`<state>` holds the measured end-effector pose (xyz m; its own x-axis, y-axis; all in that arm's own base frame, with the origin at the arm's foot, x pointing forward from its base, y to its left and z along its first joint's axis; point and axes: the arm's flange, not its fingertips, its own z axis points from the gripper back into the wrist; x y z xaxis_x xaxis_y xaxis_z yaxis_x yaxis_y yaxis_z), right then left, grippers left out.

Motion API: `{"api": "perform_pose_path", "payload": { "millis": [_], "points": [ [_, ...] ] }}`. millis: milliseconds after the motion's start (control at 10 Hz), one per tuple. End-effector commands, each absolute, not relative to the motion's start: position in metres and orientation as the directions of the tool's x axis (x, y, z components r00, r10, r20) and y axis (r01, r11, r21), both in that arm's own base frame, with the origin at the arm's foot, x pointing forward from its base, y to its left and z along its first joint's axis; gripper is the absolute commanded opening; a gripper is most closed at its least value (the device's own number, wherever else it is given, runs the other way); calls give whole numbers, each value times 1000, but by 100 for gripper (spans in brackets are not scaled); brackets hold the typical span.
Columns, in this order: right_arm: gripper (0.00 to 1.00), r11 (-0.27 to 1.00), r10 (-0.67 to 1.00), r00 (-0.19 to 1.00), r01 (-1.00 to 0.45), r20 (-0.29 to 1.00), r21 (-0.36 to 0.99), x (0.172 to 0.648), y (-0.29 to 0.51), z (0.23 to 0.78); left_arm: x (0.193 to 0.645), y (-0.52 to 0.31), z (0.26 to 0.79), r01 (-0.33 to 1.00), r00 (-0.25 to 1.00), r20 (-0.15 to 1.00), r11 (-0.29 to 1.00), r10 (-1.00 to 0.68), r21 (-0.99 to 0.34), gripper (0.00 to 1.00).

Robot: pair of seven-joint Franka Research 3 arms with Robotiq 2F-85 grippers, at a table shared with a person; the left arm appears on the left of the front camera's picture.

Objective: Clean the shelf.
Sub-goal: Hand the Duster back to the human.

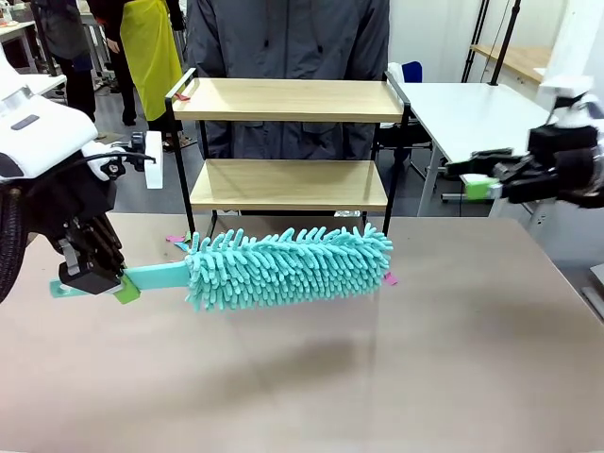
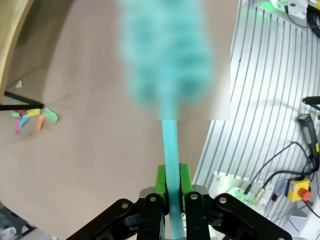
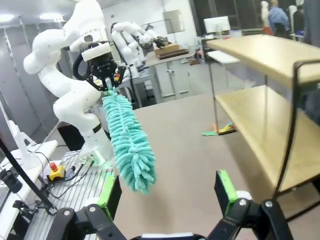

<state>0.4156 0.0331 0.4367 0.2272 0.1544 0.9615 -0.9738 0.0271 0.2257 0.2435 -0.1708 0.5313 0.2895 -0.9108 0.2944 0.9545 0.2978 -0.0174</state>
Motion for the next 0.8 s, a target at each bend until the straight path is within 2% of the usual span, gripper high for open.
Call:
{"api": "perform_pose_path", "payload": {
  "millis": [0,200,700],
  "points": [
    [100,27,132,251,-968,959,250,422,58,406,241,-168,532,954,288,294,299,-911,-9,13],
    [100,-14,162,266,-962,950,272,416,89,369,241,-168,532,954,288,294,299,-911,-9,13],
    [100,-51,78,237,-969,969,241,382,133,346,241,-168,532,954,288,294,299,-911,-9,13]
  ]
}}
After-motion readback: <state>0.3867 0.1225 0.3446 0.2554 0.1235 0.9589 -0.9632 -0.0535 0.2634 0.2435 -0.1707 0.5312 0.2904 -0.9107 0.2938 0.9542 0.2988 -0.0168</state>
